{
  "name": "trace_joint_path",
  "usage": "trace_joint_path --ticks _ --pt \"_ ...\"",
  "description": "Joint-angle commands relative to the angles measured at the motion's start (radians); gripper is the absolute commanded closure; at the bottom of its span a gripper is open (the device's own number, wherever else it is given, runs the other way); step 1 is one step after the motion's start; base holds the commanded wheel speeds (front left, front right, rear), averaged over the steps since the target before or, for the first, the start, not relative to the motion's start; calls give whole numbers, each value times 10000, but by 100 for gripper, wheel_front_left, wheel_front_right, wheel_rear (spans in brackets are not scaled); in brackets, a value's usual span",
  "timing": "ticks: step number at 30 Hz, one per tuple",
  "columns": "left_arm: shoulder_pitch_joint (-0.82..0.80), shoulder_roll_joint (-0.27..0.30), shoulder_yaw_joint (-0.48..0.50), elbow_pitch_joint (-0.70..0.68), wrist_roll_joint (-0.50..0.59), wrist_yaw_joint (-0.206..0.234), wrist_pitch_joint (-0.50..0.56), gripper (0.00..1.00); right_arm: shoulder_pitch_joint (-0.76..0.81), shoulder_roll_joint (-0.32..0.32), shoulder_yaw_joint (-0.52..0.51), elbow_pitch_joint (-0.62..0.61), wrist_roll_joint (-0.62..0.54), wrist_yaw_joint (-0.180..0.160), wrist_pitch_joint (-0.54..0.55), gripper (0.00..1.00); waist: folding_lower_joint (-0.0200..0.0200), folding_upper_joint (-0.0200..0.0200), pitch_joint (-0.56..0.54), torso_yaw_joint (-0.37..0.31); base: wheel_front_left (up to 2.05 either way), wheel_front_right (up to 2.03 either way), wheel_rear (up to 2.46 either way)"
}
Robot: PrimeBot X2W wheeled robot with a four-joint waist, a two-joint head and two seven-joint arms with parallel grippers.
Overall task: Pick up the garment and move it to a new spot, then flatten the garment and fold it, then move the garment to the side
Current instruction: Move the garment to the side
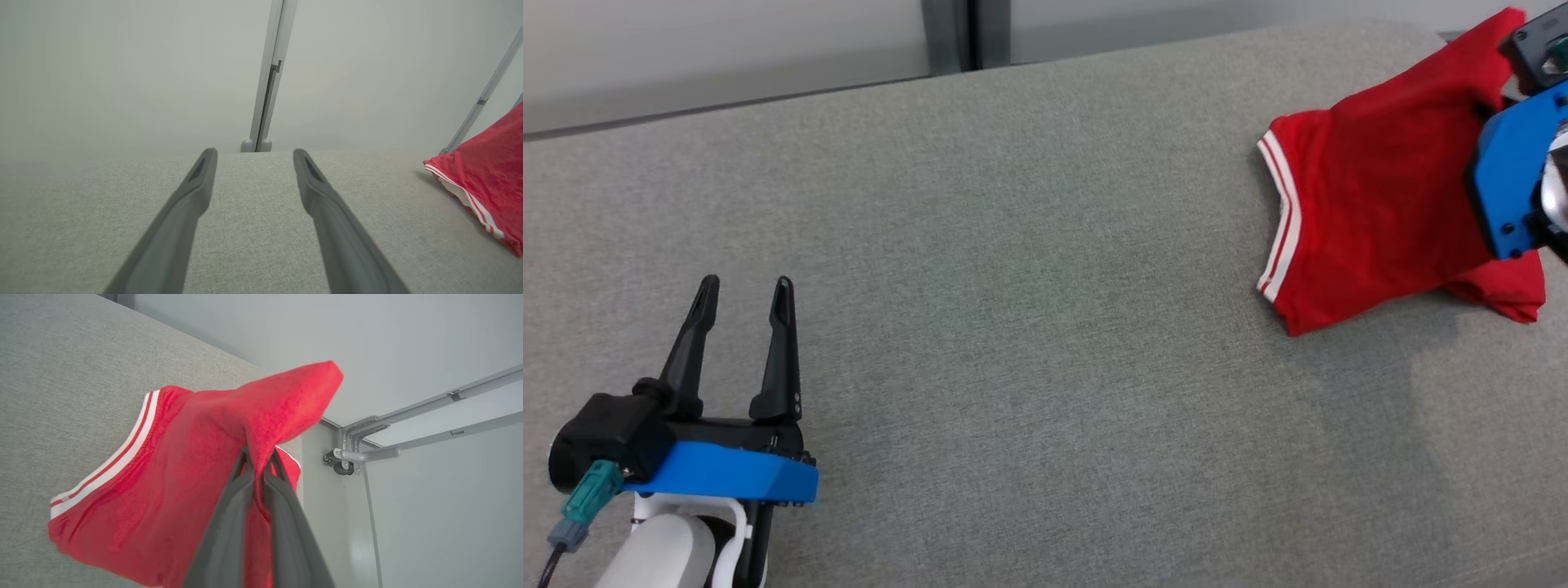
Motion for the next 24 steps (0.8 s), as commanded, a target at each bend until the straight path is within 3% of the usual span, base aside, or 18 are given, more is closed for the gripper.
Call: trace_joint_path --ticks 1,8,17,18,19,24 --pt "-246 148 27 -124 122 -13 98 0 -294 -324 19 -53 -92 -1 -95 100 -1 -1 557 -419 0 0 0" --pt "-666 663 10 -649 383 37 597 0 -737 -1304 -131 554 -376 -3 -911 100 -1 -1 1358 -626 0 0 0" --pt "-867 1085 68 -1298 505 143 1080 0 -755 -1134 -1133 2048 -1789 -3 -2937 100 -1 -1 1978 -487 0 0 0" --pt "-876 1109 68 -1337 508 155 1114 0 -746 -1093 -1252 2221 -1955 -3 -3073 88 -1 -1 2000 -473 0 0 0" --pt "-879 1127 68 -1360 503 156 1142 0 -743 -1049 -1335 2334 -2199 -3 -3283 0 -1 -1 2007 -463 0 0 0" --pt "-861 1097 1 -1316 462 173 1149 0 -569 -718 -1688 2632 -3134 -1 -4692 0 -1 -1 1872 -398 0 0 0"
